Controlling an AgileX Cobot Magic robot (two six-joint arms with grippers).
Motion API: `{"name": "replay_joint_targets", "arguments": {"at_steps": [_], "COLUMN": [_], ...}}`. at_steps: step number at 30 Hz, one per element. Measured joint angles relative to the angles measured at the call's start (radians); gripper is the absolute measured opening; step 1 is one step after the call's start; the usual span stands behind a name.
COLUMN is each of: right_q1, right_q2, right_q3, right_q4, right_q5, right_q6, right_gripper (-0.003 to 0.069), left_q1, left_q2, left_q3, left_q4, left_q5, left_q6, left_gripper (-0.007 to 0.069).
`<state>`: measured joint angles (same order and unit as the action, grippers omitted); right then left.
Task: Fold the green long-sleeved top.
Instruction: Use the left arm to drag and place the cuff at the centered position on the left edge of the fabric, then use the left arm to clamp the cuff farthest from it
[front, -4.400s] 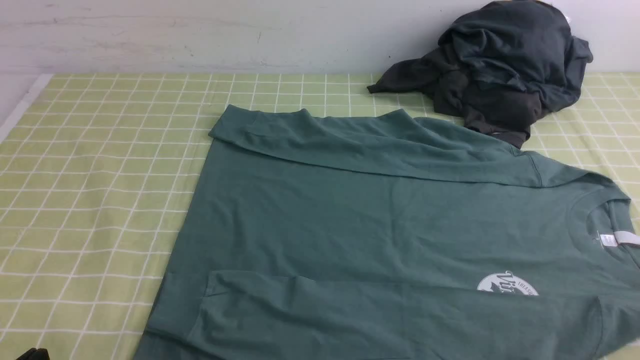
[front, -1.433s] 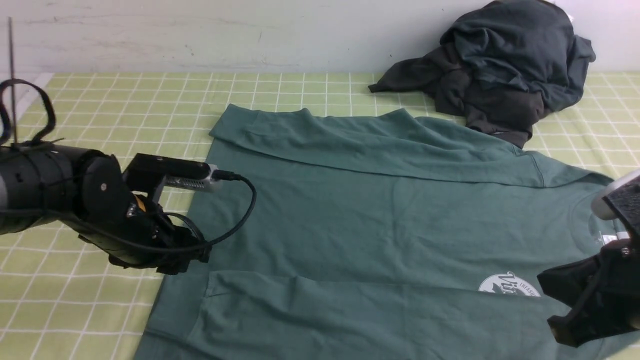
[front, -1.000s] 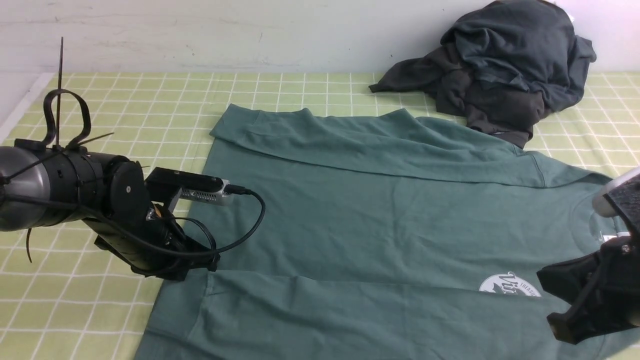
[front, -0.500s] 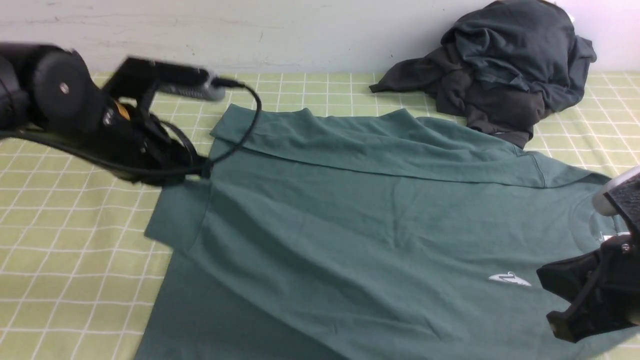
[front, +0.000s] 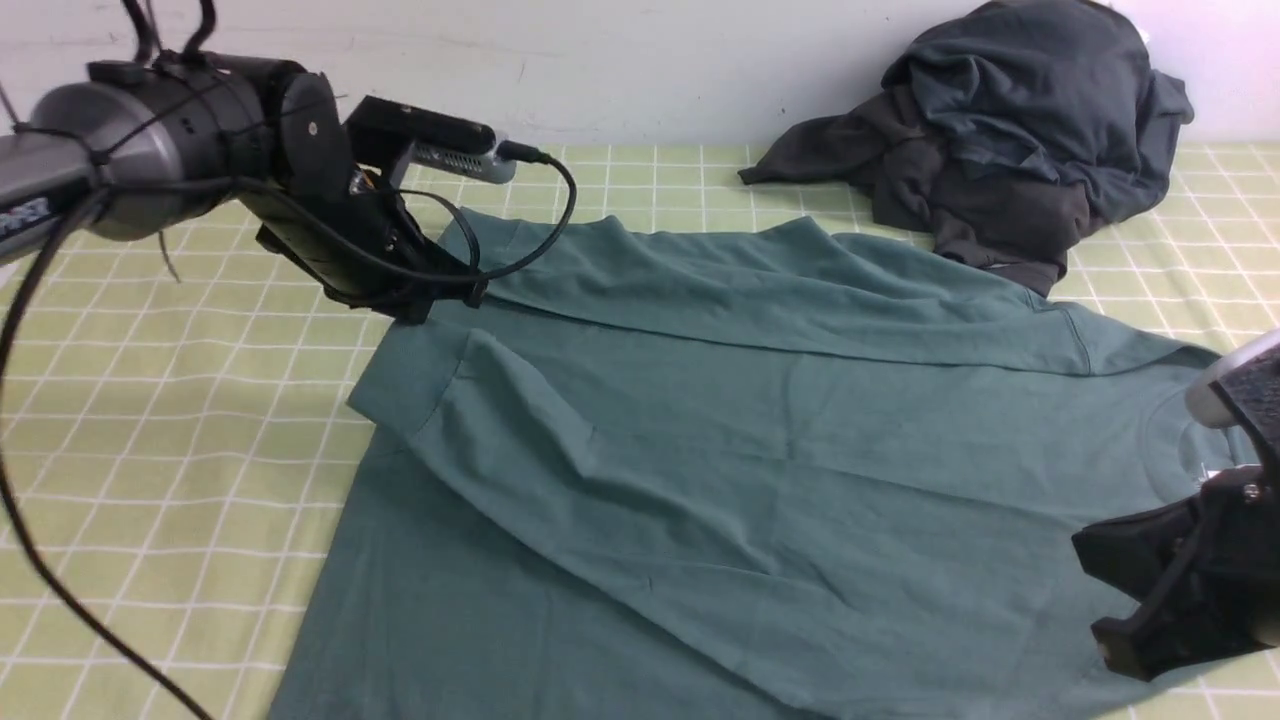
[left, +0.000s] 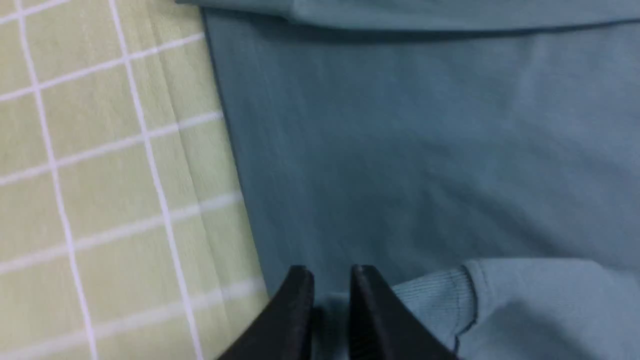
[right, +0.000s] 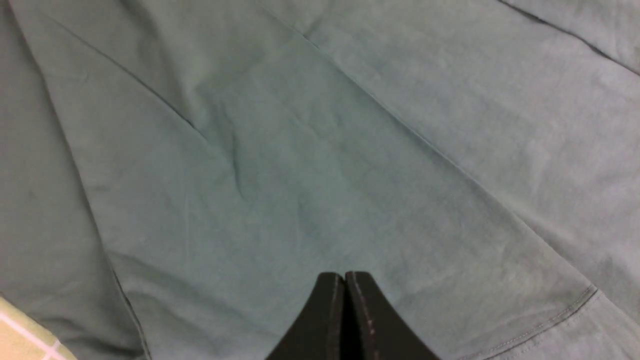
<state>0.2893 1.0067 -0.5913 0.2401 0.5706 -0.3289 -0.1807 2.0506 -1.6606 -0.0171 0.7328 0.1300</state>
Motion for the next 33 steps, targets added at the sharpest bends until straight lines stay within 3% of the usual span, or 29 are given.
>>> {"name": "replay_joint_targets", "arguments": {"at_steps": [6,15,18,21,23,26,33], "right_q1": [0.0,0.0,0.0,0.0,0.0,0.0,0.0], "right_q2": [0.0,0.0,0.0,0.0,0.002,0.017,0.035], "right_q3": [0.0,0.0,0.0,0.0,0.0,-0.001,-0.002], "right_q4": [0.012,0.024,0.024,0.024,0.024,0.024,0.024], "right_q5": [-0.007,-0.032,-0.036,-0.037,-0.04,-0.043,-0.043], "right_q6": [-0.001,-0.001,-0.001,-0.001,-0.001,-0.001,-0.001], "right_gripper": [-0.0014,-0.0014,-0.0014,-0.0014,-0.0014,-0.0014,-0.0014], "left_q1": [0.049,0.114,0.114,0.114,0.114,0.115,0.108], "left_q2": [0.202,0.512,0.543,0.558,0.562,0.563,0.559], "left_q3": [-0.32,-0.649,-0.683,-0.702,-0.703,-0.703,-0.703], "left_q4": [0.005,-0.138,-0.178,-0.227,-0.241,-0.253,-0.236], "left_q5": [0.006,0.004,-0.004,-0.007,-0.005,-0.005,-0.003], "left_q6": [-0.033,-0.13,-0.13,-0.108,-0.063,-0.017,0.013], "left_gripper": [0.0356,0.0386,0.0366,0.0271,0.0145,0.0047,0.0027]}}
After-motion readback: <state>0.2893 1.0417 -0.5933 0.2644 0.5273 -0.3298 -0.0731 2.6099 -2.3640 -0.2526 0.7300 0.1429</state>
